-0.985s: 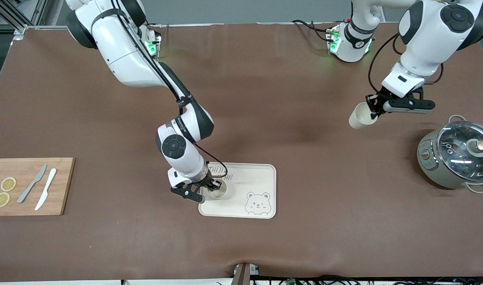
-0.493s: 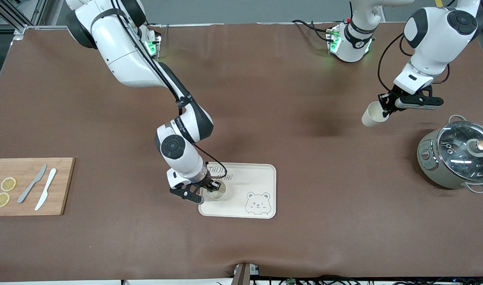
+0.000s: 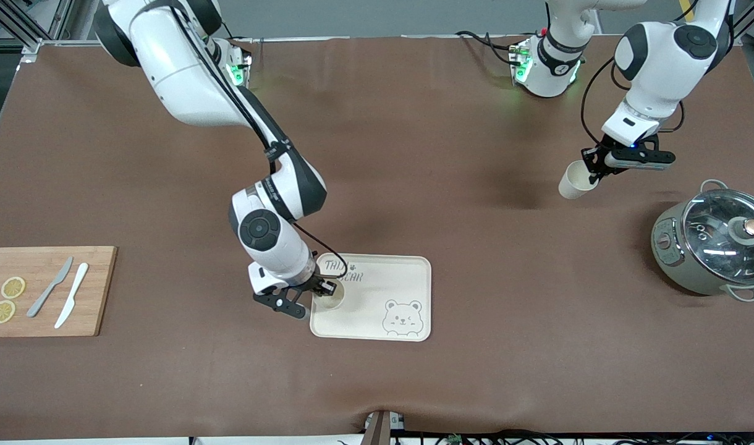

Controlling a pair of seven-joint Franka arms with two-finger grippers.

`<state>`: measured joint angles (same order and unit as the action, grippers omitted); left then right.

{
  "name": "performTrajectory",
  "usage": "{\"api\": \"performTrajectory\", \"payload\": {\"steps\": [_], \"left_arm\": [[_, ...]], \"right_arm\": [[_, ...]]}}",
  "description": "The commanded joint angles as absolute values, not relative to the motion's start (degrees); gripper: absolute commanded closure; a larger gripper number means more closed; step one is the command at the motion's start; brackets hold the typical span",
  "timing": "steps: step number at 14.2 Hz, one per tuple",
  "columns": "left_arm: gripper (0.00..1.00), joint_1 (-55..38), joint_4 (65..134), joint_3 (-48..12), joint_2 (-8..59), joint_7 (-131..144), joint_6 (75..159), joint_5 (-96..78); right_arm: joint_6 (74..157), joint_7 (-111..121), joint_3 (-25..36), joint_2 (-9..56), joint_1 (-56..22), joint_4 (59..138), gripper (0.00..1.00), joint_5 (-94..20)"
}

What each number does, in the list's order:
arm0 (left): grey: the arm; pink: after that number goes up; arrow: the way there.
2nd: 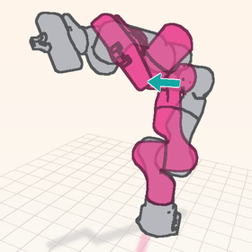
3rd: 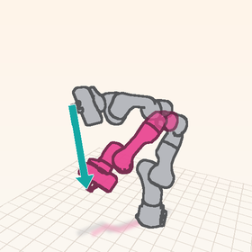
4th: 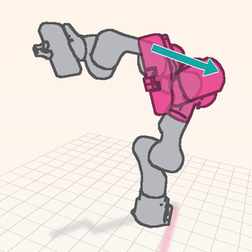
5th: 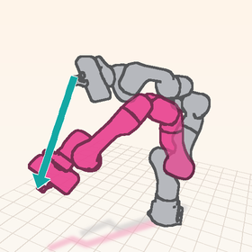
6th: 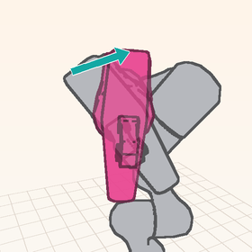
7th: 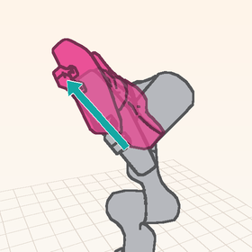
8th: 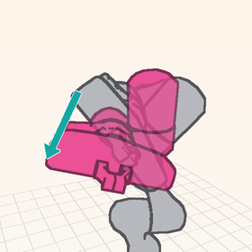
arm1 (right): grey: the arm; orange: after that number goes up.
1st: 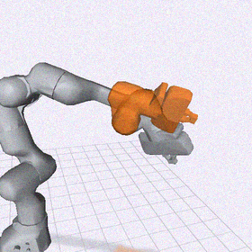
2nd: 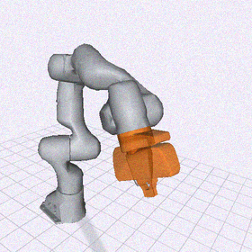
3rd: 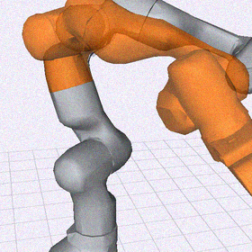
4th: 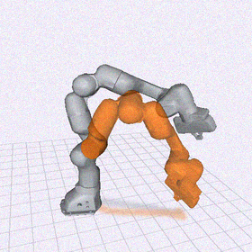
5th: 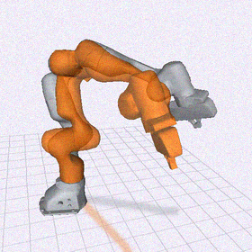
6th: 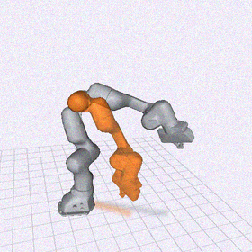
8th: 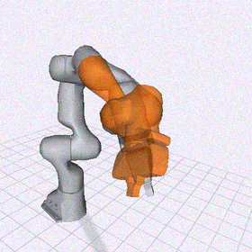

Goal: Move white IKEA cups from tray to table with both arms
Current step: 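Lift the cup with the right gripper and carry it toward the cutting board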

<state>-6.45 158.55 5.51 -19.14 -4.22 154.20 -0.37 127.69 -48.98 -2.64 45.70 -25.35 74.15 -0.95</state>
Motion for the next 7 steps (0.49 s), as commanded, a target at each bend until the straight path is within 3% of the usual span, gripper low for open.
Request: {"api": "performTrajectory", "payload": {"steps": [1, 5, 7], "left_arm": [[1.00, -6.4, 159.6, 5.5, -16.4, -6.1, 158.2, -2.7], [1.00, -6.8, 161.6, 5.4, -11.6, -6.2, 166.4, -2.7], [1.00, -6.9, 162.0, 5.4, -9.2, -6.2, 169.2, -2.7]], "right_arm": [[120.4, -44.9, -3.3, 39.6, -22.4, 75.7, 1.00, -0.1], [111.8, -35.7, -3.5, 33.3, -17.7, 76.5, 1.00, -0.8], [111.4, -30.3, -3.6, 29.3, -14.9, 80.7, 1.00, -1.0]]}}
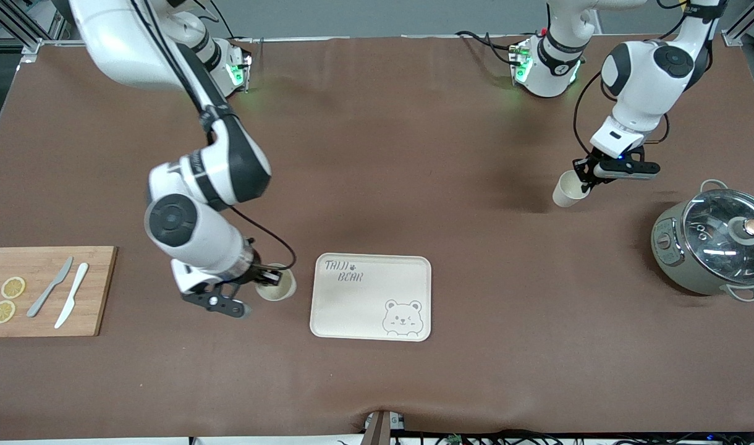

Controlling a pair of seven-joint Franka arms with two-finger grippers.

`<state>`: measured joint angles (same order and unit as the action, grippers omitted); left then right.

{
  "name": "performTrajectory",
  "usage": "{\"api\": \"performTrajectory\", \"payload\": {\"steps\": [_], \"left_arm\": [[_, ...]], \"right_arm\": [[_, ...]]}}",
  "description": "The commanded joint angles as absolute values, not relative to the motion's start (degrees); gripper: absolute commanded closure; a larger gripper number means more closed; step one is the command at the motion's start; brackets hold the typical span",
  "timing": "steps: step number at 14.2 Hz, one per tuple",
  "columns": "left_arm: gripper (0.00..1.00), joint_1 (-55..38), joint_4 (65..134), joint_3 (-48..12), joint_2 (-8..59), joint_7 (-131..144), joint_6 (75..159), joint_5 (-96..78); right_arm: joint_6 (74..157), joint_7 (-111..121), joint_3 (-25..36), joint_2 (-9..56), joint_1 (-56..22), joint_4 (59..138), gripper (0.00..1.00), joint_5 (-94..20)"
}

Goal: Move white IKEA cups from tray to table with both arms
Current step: 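Lift the cup with the right gripper and carry it toward the cutting board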

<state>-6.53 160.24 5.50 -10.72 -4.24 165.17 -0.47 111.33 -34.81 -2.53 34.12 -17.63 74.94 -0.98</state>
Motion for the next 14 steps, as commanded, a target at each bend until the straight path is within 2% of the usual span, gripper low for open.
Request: {"api": "performTrajectory", "payload": {"steps": [1, 6, 9, 12, 14], "left_arm": [[1.00, -6.9, 162.1, 5.4, -8.1, -6.2, 170.2, -2.7], [1.00, -7.0, 162.0, 5.4, -3.7, -6.2, 175.1, -2.6], [1.00, -7.1, 161.9, 5.2, -3.1, -6.1, 176.0, -2.6], [1.00, -7.1, 161.7, 5.1, -2.1, -6.1, 176.8, -2.6], [1.00, -7.2, 161.5, 4.9, -1.2, -6.0, 177.9, -2.6]], "right_arm": [[111.4, -27.2, -3.6, 27.4, -13.3, 82.9, 1.00, -1.0], [103.9, -9.6, -3.7, 21.4, -4.1, 85.7, 1.00, -1.2], [101.2, -0.1, -3.6, 20.4, 1.1, 85.8, 1.00, -1.2], [102.5, 7.8, -3.5, 20.1, 5.1, 87.5, 1.00, -1.1], [106.8, 10.3, -3.5, 19.2, 6.1, 91.2, 1.00, -1.1]]}}
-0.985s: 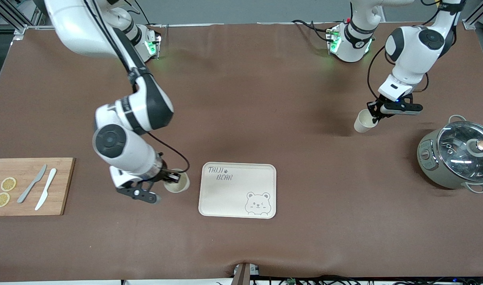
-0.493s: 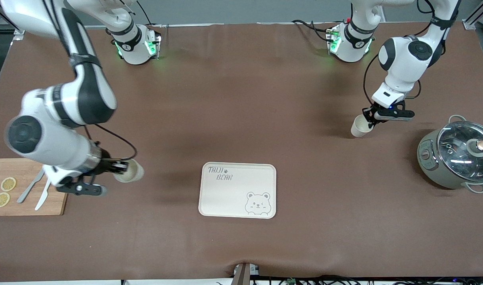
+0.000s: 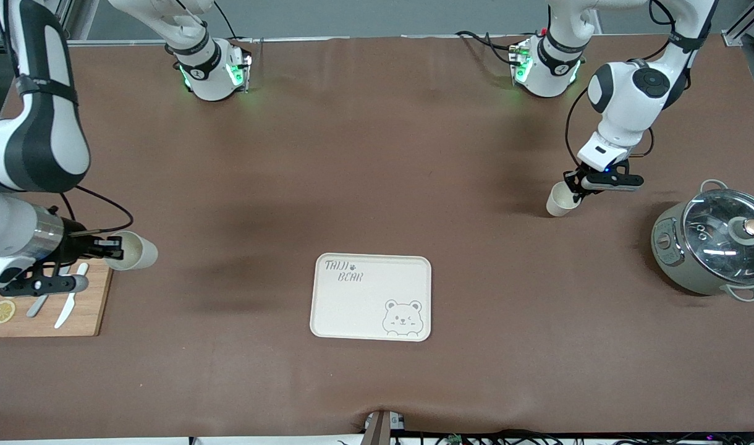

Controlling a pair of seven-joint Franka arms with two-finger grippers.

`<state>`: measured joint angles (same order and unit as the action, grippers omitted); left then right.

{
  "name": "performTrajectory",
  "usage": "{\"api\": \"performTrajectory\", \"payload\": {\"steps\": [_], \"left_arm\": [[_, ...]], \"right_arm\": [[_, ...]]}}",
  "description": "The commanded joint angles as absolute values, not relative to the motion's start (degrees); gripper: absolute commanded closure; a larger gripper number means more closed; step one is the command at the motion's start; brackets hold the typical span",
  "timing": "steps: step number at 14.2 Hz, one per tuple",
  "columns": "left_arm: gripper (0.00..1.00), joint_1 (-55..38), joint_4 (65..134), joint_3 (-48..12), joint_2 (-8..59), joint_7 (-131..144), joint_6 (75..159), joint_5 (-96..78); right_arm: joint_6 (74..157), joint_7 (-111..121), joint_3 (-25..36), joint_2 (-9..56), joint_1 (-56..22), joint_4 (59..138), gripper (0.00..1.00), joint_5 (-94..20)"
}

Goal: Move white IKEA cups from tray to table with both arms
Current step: 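Lower the held cup onto the table beside the cutting board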

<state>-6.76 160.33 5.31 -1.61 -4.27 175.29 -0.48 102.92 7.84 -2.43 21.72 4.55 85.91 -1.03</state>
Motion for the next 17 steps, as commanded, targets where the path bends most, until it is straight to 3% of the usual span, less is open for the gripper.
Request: {"api": "performTrajectory", "payload": {"steps": [1, 4, 9, 17], "left_arm": [[1.00, -7.3, 161.5, 4.9, -1.1, -5.9, 178.0, -2.6], [1.00, -7.5, 161.3, 4.9, -0.7, -5.8, 178.0, -2.6], [1.00, -7.4, 160.8, 4.8, 0.0, -5.7, 178.0, -2.8], [1.00, -8.8, 160.0, 4.4, 1.2, -5.4, 178.0, -5.7]], "right_arm": [[110.6, 10.3, -3.5, 17.9, 6.2, 95.2, 1.00, -1.1], [124.4, 9.7, -3.6, 14.3, 5.8, 107.8, 1.00, -1.2], [128.1, 2.5, -3.8, 14.3, 4.1, 111.6, 1.00, -1.2], [144.2, 2.3, -4.0, 14.9, 4.2, 121.8, 1.00, -1.3]]}}
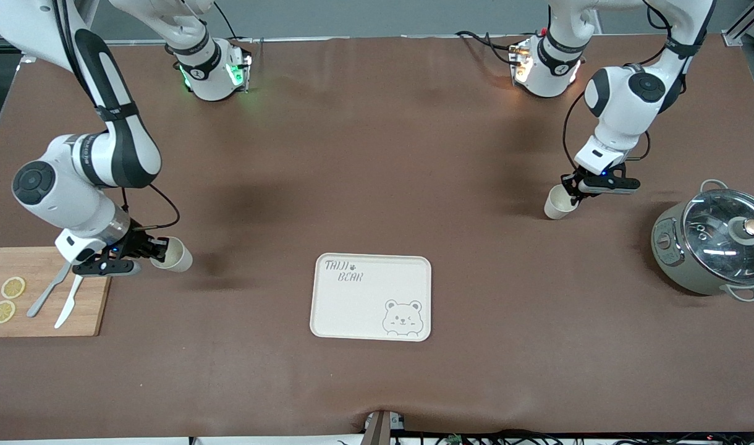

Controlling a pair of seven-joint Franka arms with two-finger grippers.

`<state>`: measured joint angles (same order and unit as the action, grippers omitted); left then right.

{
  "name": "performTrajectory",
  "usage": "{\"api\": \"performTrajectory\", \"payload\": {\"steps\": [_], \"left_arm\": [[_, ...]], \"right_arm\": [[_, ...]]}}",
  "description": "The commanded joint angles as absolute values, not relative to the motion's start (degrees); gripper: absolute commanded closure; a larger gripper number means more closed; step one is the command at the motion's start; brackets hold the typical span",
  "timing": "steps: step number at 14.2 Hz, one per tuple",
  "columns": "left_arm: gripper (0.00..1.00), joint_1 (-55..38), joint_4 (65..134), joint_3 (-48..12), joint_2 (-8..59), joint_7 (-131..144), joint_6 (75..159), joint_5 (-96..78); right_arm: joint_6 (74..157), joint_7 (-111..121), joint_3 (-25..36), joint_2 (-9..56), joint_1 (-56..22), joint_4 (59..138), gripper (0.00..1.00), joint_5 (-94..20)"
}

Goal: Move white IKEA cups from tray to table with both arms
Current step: 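Lower the held cup onto the table beside the cutting board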

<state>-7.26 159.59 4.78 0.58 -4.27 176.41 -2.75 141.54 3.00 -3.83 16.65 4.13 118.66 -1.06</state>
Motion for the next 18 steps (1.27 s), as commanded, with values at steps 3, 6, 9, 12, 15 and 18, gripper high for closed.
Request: {"api": "performTrajectory", "payload": {"steps": [3, 6, 9, 12, 15, 18], "left_arm": [[1.00, -9.4, 159.5, 4.4, 2.1, -5.4, 178.0, -6.7], [1.00, -9.4, 159.4, 4.3, 2.2, -5.4, 178.0, -6.7], [1.00, -9.4, 159.3, 3.7, 2.6, -5.4, 178.0, -6.7], [0.58, -9.5, 158.9, 3.5, 3.1, -5.7, 178.0, -6.7], [0.43, -9.5, 158.9, 3.3, 3.3, -5.7, 178.1, -6.7], [0.43, -9.4, 158.6, 3.3, 3.3, -5.7, 178.1, -6.7]], "right_arm": [[146.9, 2.3, -4.0, 15.3, 4.0, 122.5, 1.00, -1.3], [149.8, 2.2, -4.0, 16.4, 4.0, 123.0, 1.00, -1.3], [152.3, 2.2, -4.0, 18.4, 4.0, 123.2, 1.00, -1.3], [154.9, 2.2, -4.0, 20.2, 3.5, 123.2, 1.00, -1.3], [155.9, 2.2, -4.0, 21.1, 3.3, 123.2, 1.00, -1.3], [157.8, 2.2, -4.0, 22.2, 3.3, 123.3, 1.00, -1.3]]}}
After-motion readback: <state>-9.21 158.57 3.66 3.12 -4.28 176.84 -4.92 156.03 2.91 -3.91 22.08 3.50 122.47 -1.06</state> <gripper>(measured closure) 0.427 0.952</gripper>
